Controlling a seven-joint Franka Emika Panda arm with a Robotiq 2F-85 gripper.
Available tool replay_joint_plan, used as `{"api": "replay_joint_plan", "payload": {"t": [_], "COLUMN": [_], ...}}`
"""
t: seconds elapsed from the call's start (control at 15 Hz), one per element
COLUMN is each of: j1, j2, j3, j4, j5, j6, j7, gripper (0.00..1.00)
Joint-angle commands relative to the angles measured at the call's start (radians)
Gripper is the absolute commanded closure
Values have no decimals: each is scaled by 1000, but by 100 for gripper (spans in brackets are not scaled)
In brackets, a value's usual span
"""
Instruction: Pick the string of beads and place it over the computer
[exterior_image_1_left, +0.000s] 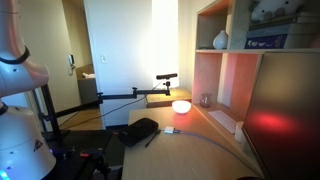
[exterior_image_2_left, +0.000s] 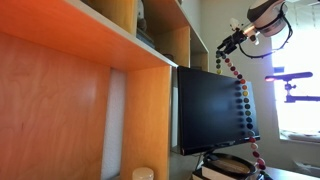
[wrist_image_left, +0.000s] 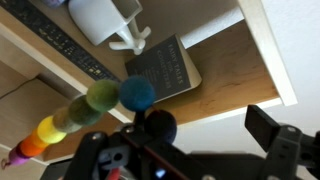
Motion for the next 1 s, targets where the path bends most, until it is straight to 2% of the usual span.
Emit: {"api": "replay_joint_plan", "payload": {"t": [0.0, 0.27, 0.33, 0.67, 0.8, 0.93], "j1": [-22, -39, -15, -13, -20, -6], "j2": [-22, 4, 14, 20, 2, -14], "j3": [10, -9, -56, -113, -94, -94], "j4": [-9, 10, 24, 58, 54, 47], "j5": [58, 62, 73, 58, 49, 30], "j6": [-143, -318, -374, -603, -584, -515], "j7": [90, 218, 253, 472, 501, 475], "gripper": [0, 0, 0, 0, 0, 0]}}
